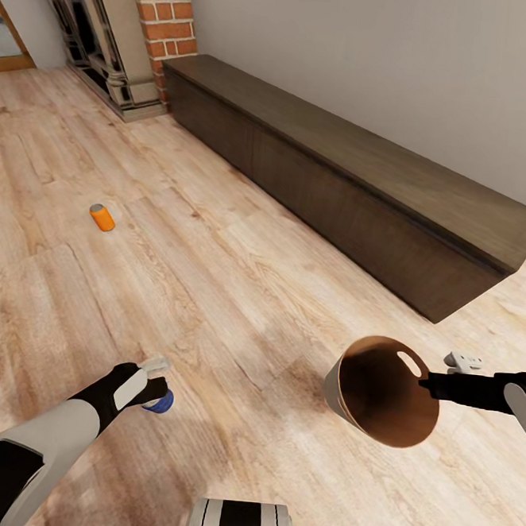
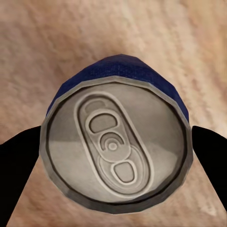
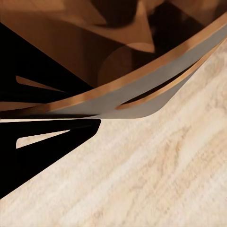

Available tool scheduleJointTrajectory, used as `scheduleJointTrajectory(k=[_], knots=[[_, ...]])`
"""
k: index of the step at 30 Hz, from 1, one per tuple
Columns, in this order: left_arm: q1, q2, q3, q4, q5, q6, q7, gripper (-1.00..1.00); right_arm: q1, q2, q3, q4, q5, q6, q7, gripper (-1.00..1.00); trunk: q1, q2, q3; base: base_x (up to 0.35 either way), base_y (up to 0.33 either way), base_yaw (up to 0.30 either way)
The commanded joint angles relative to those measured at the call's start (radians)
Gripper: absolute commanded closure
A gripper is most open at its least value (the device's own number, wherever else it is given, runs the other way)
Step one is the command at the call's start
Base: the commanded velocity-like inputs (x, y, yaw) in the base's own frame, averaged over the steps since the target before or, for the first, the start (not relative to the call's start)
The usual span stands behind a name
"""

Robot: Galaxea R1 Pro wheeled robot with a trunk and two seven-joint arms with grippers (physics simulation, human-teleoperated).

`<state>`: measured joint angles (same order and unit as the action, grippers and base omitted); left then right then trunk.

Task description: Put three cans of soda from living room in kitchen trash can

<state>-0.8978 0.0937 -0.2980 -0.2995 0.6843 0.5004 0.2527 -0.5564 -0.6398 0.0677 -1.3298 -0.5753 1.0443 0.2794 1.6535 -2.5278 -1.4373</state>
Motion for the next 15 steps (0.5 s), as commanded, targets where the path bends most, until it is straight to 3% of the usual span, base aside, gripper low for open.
scheduleJointTrajectory(k=[1,7,15], knots=[[0.000,0.000,0.000,0.000,-0.002,0.000,0.000,1.00,0.000,0.000,0.000,0.000,-0.029,0.003,0.006,1.00,0.000,0.000,0.000,0.000,0.000,0.000],[0.006,0.000,0.003,-0.002,-0.002,0.000,-0.006,1.00,-0.002,0.000,0.000,0.001,-0.029,0.003,0.006,1.00,0.000,0.000,0.000,0.000,0.000,0.000],[0.018,-0.003,0.009,-0.014,0.001,0.000,-0.007,1.00,-0.007,0.000,0.000,0.005,-0.029,0.003,0.006,1.00,-0.004,0.002,0.031,0.000,0.000,0.000]])
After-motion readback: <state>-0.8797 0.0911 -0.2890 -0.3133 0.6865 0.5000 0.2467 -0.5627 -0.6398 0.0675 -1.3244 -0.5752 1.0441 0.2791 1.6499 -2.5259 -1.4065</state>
